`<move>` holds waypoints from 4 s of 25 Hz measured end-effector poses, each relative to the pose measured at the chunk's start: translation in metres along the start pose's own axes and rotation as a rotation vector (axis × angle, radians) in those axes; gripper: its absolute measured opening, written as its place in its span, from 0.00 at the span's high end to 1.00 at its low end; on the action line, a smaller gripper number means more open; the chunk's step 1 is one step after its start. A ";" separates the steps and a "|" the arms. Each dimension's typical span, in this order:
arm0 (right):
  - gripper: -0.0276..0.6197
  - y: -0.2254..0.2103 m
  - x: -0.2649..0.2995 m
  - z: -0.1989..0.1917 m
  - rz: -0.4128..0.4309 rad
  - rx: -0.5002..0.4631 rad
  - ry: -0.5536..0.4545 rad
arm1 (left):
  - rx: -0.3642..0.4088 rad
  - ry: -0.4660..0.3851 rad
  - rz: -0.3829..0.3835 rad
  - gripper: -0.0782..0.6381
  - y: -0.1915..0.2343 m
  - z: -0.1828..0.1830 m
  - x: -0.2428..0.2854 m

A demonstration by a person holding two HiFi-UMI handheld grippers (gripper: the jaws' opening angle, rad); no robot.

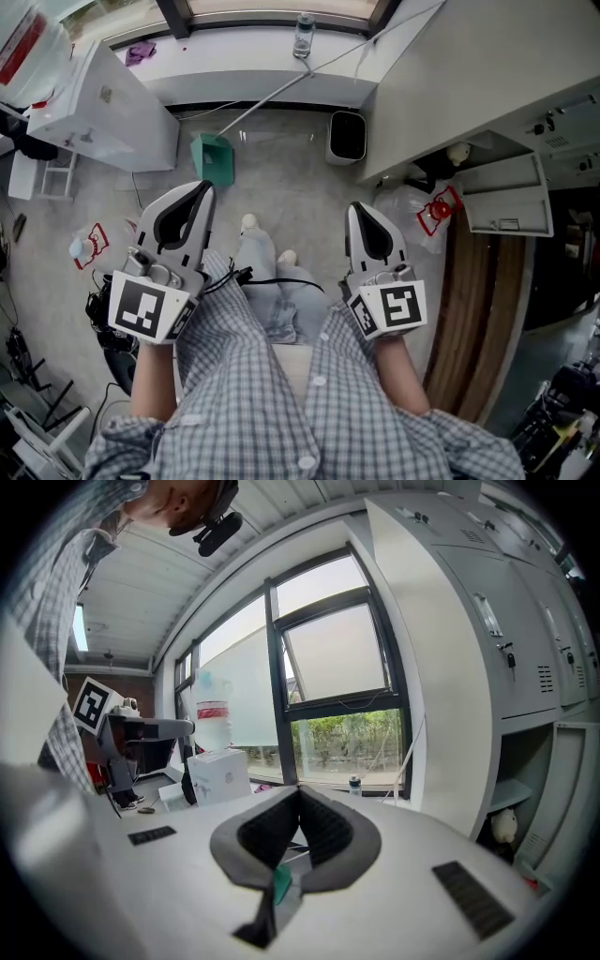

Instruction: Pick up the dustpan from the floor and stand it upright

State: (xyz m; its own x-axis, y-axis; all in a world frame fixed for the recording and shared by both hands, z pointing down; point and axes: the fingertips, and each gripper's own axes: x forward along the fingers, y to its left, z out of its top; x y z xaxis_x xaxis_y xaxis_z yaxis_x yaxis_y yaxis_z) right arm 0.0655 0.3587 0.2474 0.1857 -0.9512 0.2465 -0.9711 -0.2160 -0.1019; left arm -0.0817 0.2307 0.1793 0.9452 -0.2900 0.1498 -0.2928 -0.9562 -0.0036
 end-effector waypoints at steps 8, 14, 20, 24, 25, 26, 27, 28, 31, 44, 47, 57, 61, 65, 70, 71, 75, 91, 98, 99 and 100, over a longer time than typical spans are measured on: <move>0.95 0.001 0.037 0.007 0.025 -0.033 0.022 | 0.004 0.015 0.002 0.88 0.027 -0.001 0.022; 0.95 0.008 0.075 0.018 0.035 -0.041 0.029 | -0.015 0.019 0.014 0.88 0.066 0.000 0.035; 0.95 0.021 0.114 0.034 0.031 -0.088 0.026 | -0.009 -0.005 -0.009 0.88 0.105 0.010 0.054; 0.95 0.026 0.140 0.046 0.024 -0.131 0.016 | 0.001 -0.021 -0.025 0.88 0.129 0.018 0.067; 0.95 0.027 0.146 0.048 0.020 -0.133 0.014 | 0.001 -0.023 -0.028 0.88 0.136 0.018 0.070; 0.95 0.028 0.152 0.050 0.016 -0.134 0.014 | 0.001 -0.025 -0.030 0.88 0.142 0.019 0.072; 0.95 0.028 0.158 0.052 0.011 -0.134 0.013 | 0.001 -0.027 -0.031 0.88 0.149 0.019 0.074; 0.95 0.029 0.164 0.053 0.008 -0.135 0.012 | 0.000 -0.030 -0.032 0.88 0.155 0.019 0.076; 0.95 0.033 0.180 0.059 0.001 -0.140 0.010 | -0.002 -0.042 -0.033 0.88 0.174 0.021 0.080; 0.95 0.071 0.219 0.063 0.023 -0.232 0.058 | -0.024 -0.069 0.006 0.88 0.225 0.016 0.071; 0.95 0.072 0.222 0.061 0.054 -0.236 0.062 | -0.015 -0.078 0.022 0.88 0.228 0.018 0.068; 0.95 0.069 0.255 0.056 0.159 -0.222 0.096 | -0.058 -0.054 0.149 0.88 0.250 0.003 0.061; 0.95 0.066 0.283 0.054 0.213 -0.221 0.106 | -0.065 -0.023 0.182 0.88 0.259 -0.002 0.070; 0.95 0.053 0.309 0.051 0.249 -0.205 0.130 | -0.081 0.015 0.200 0.88 0.267 -0.009 0.089; 0.95 0.031 0.339 0.043 0.267 -0.181 0.152 | -0.087 0.048 0.215 0.88 0.280 -0.019 0.119; 0.95 0.026 0.344 0.040 0.269 -0.179 0.157 | -0.089 0.052 0.213 0.88 0.281 -0.021 0.125; 0.95 0.007 0.365 0.027 0.282 -0.169 0.187 | -0.091 0.072 0.202 0.88 0.288 -0.029 0.150; 0.95 -0.084 0.427 -0.051 0.228 0.047 0.296 | -0.148 0.200 0.142 0.88 0.288 -0.092 0.237; 0.95 -0.126 0.470 -0.089 0.219 0.144 0.317 | -0.197 0.235 0.136 0.88 0.288 -0.126 0.274; 0.95 -0.130 0.478 -0.095 0.218 0.130 0.321 | -0.202 0.250 0.137 0.88 0.289 -0.134 0.278; 0.95 -0.133 0.484 -0.102 0.219 0.119 0.329 | -0.210 0.271 0.139 0.88 0.289 -0.142 0.281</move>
State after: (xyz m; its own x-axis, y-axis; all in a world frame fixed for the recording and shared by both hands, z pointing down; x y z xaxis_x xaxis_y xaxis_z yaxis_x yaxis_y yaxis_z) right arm 0.2697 -0.0506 0.4786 -0.1003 -0.8603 0.4999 -0.9545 -0.0586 -0.2924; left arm 0.0783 -0.1213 0.3611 0.8302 -0.3682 0.4185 -0.4653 -0.8712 0.1565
